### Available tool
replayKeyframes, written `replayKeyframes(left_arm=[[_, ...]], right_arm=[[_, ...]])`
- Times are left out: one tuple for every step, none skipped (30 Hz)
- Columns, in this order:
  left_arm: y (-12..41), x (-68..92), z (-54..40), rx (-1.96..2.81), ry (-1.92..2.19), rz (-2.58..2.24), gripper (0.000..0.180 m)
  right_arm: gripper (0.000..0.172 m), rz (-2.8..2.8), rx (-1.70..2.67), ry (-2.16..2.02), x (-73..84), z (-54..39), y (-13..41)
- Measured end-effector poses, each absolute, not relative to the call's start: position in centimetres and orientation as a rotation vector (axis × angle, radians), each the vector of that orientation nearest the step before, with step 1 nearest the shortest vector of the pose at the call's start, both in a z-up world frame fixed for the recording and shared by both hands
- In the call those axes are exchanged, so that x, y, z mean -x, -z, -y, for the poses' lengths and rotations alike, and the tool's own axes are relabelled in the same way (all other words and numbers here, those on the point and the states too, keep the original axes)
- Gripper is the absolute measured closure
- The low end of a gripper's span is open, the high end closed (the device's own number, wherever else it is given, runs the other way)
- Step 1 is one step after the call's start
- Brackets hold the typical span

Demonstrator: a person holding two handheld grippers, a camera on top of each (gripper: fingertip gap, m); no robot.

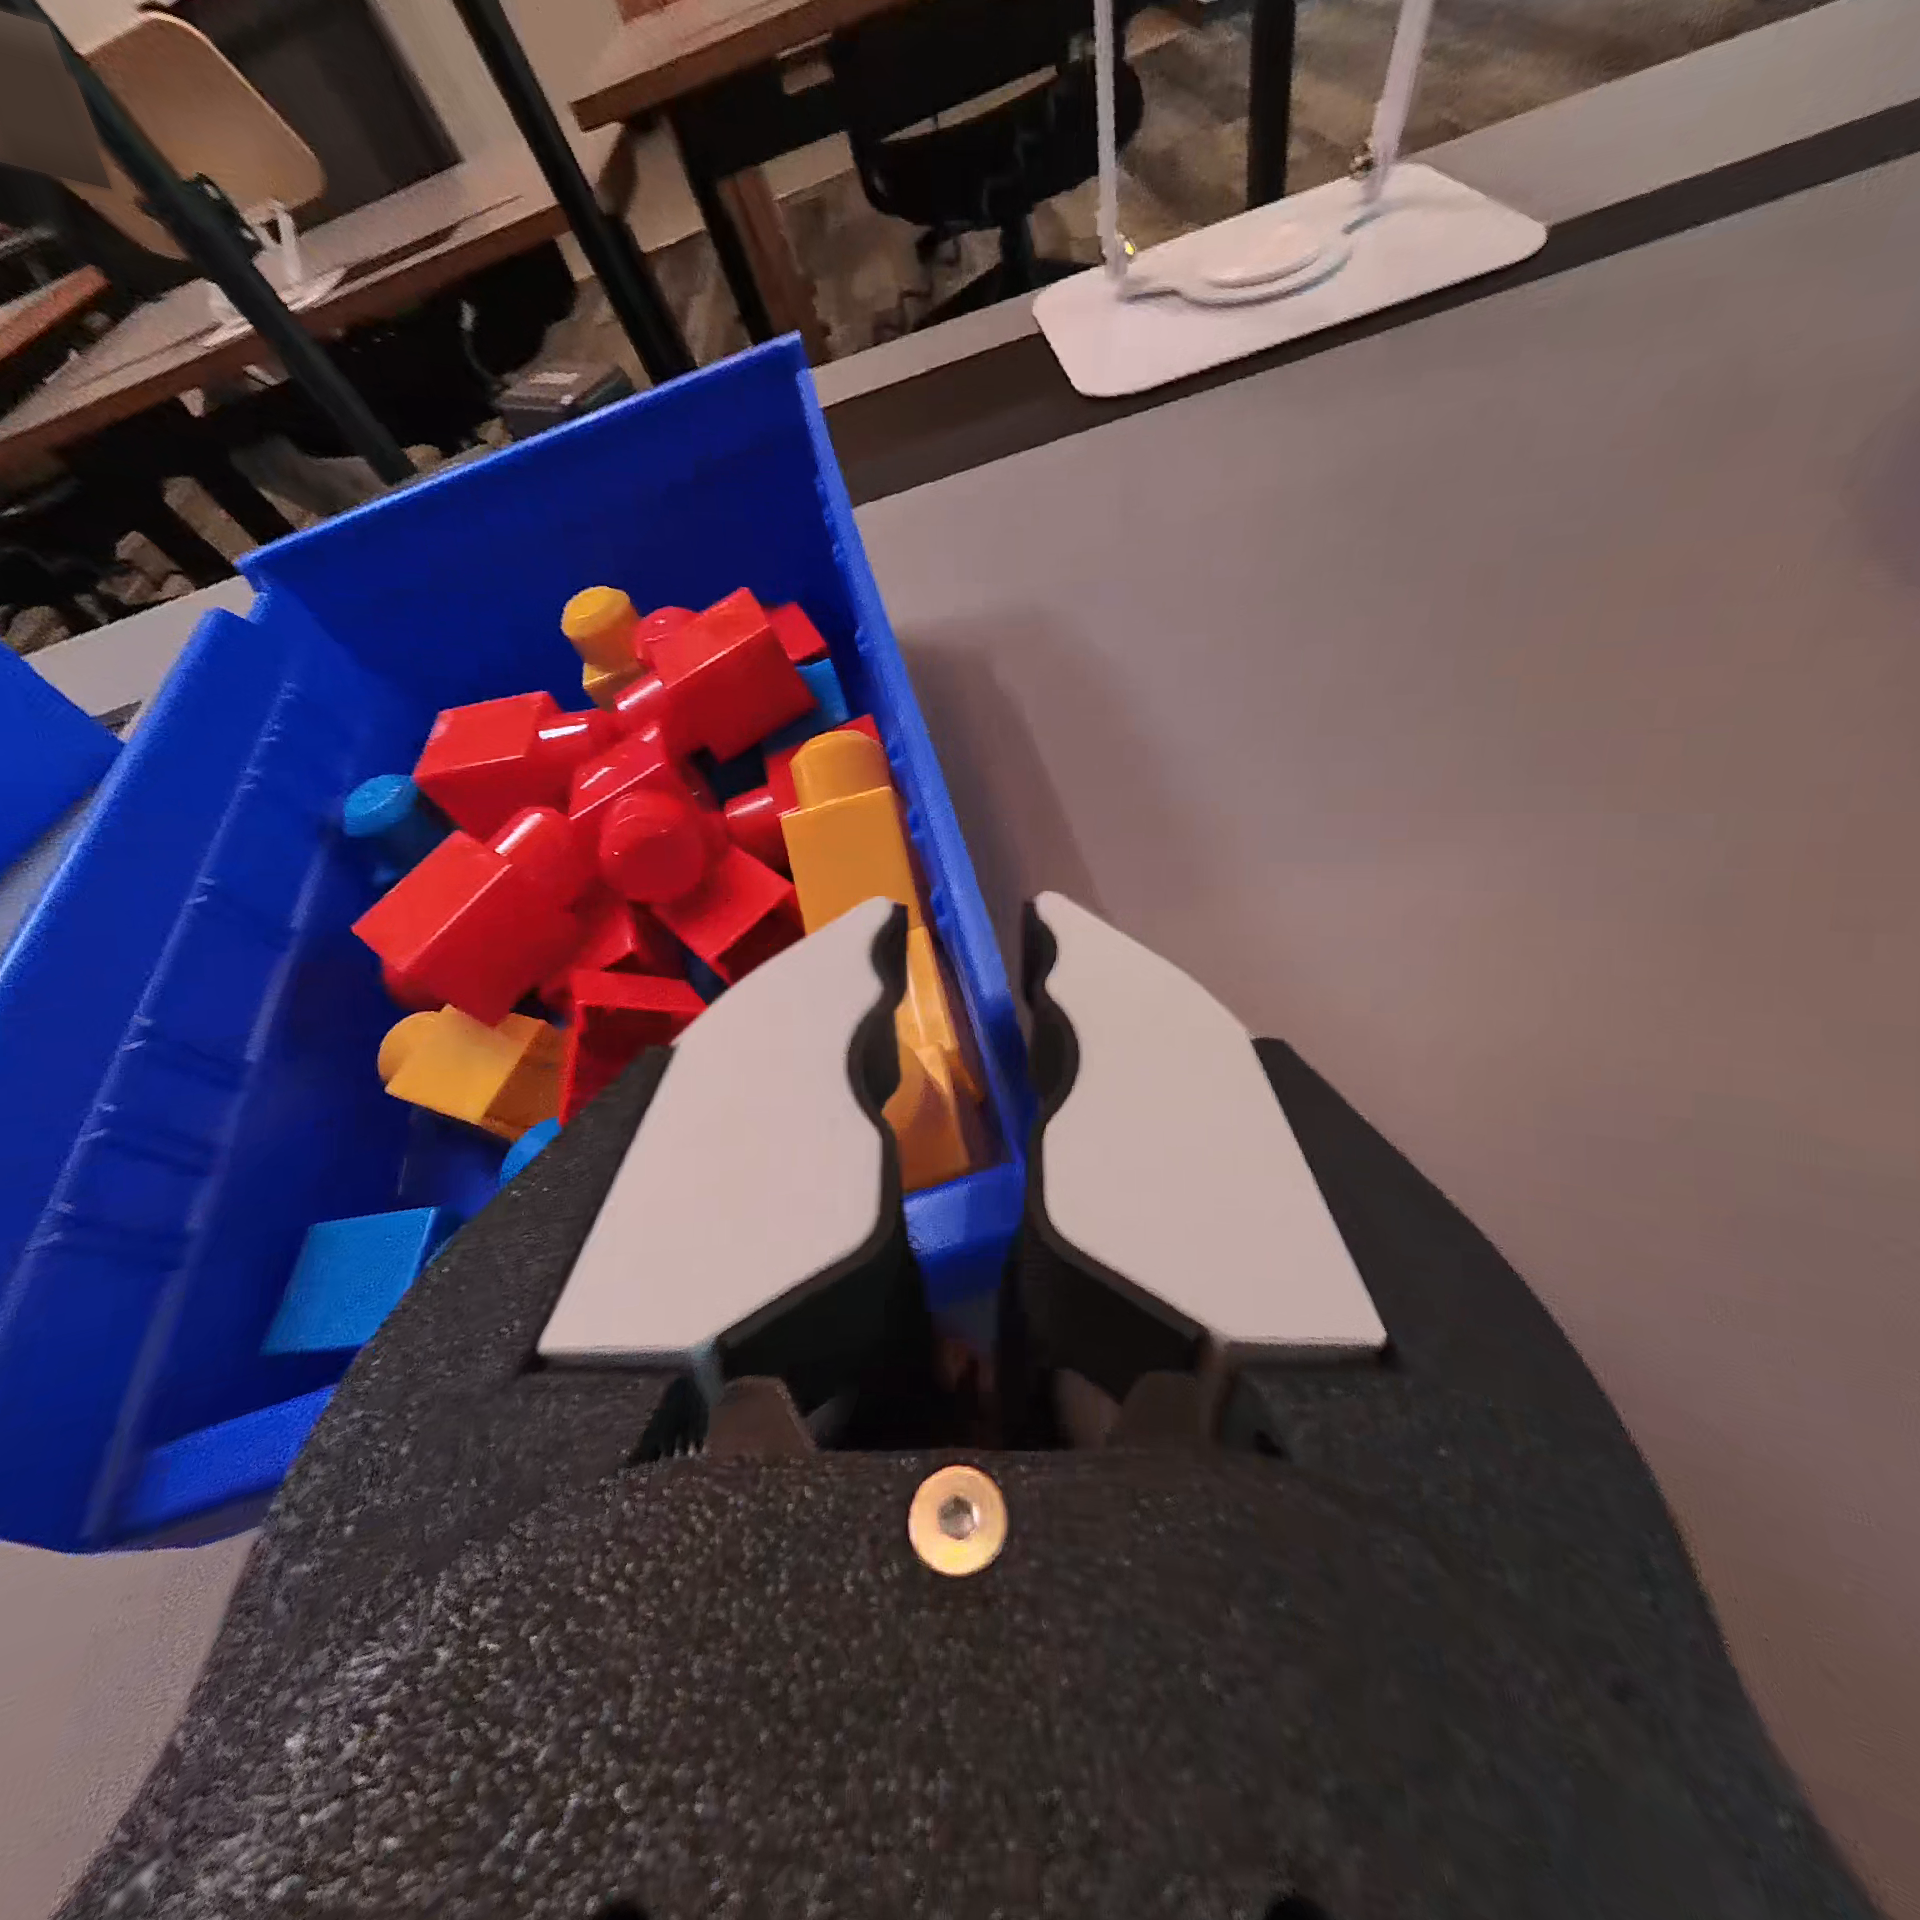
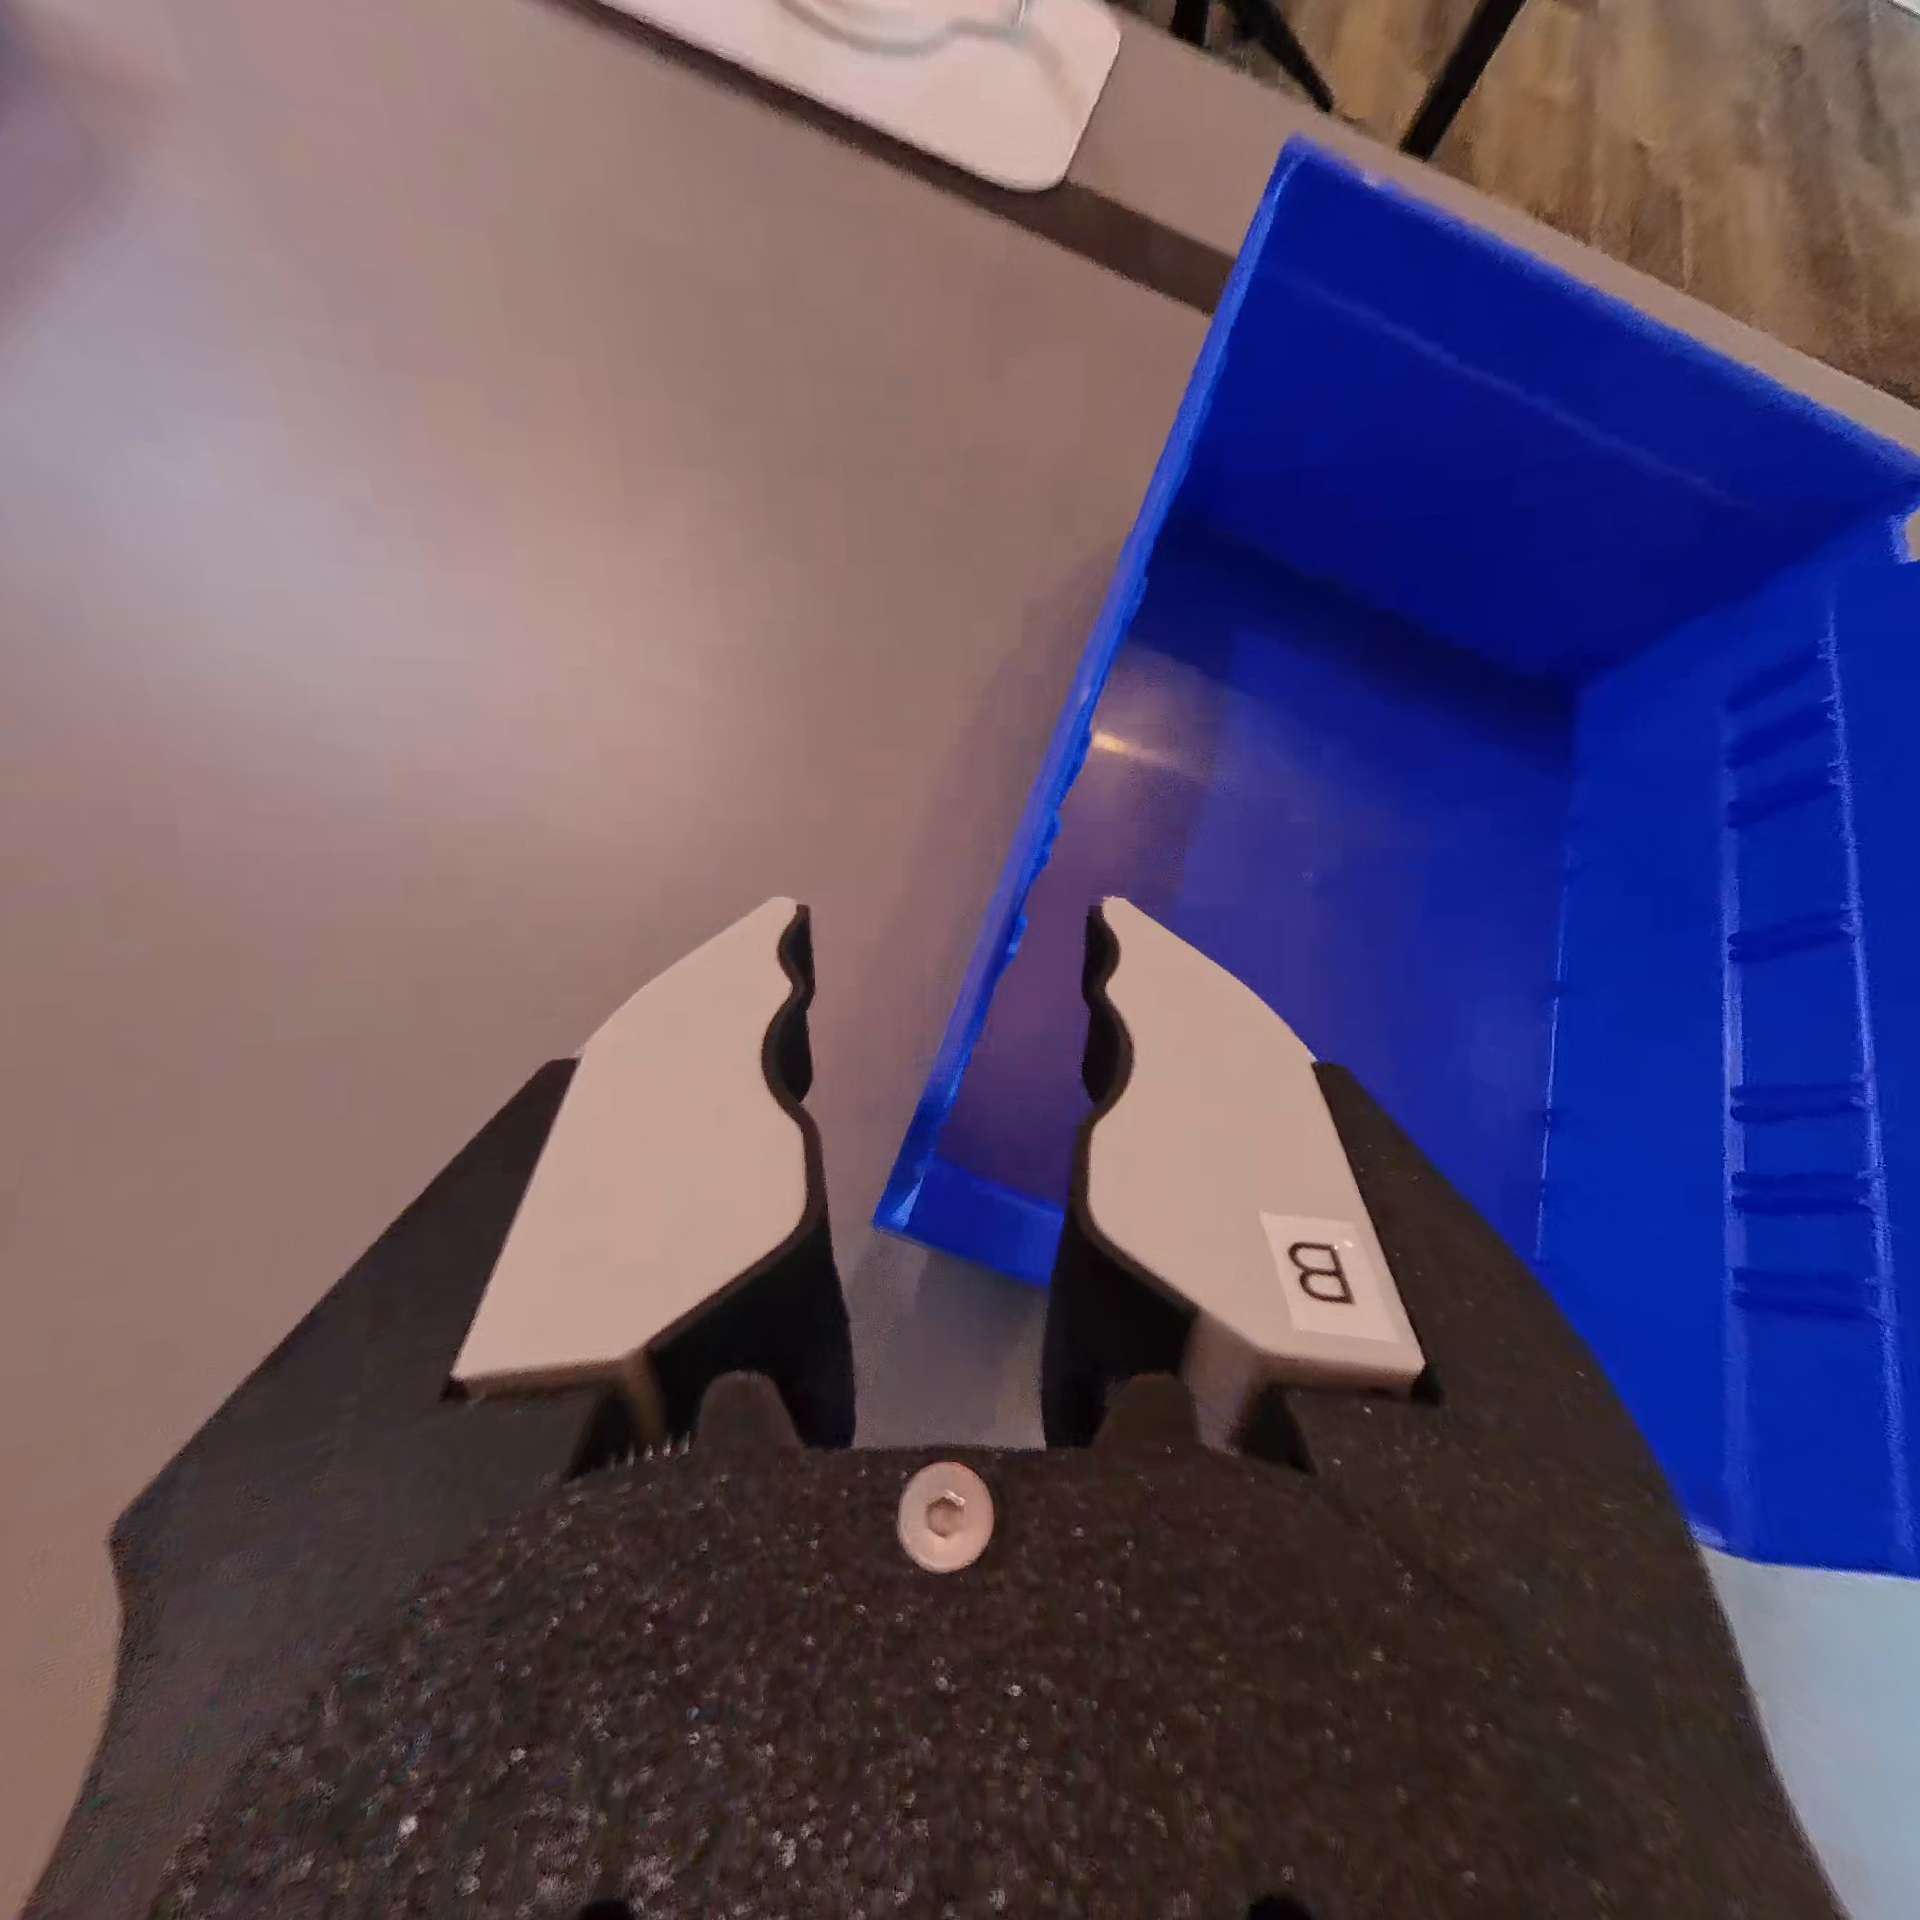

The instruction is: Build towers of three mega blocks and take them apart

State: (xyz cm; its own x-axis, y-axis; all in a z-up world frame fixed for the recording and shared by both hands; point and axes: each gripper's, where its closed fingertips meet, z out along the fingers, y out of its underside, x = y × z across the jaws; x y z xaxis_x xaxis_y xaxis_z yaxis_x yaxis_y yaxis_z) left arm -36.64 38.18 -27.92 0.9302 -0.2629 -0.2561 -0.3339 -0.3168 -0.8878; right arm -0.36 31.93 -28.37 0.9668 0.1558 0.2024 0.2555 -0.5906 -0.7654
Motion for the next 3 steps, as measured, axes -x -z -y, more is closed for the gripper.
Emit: replayKeyframes(left_arm=[[28.0,36.56,-38.09,1.917,-0.082,-0.449,0.166],[28.03,36.5,-38.02,1.911,-0.092,-0.459,0.169],[28.06,36.52,-38.0,1.909,-0.101,-0.465,0.169]], right_arm=[[0.129,0.301,2.23,0.162,0.38,-31.88,28.87],[0.139,0.308,2.237,0.182,0.32,-31.87,29.2],[0.146,0.305,2.232,0.212,0.07,-31.93,29.29]])
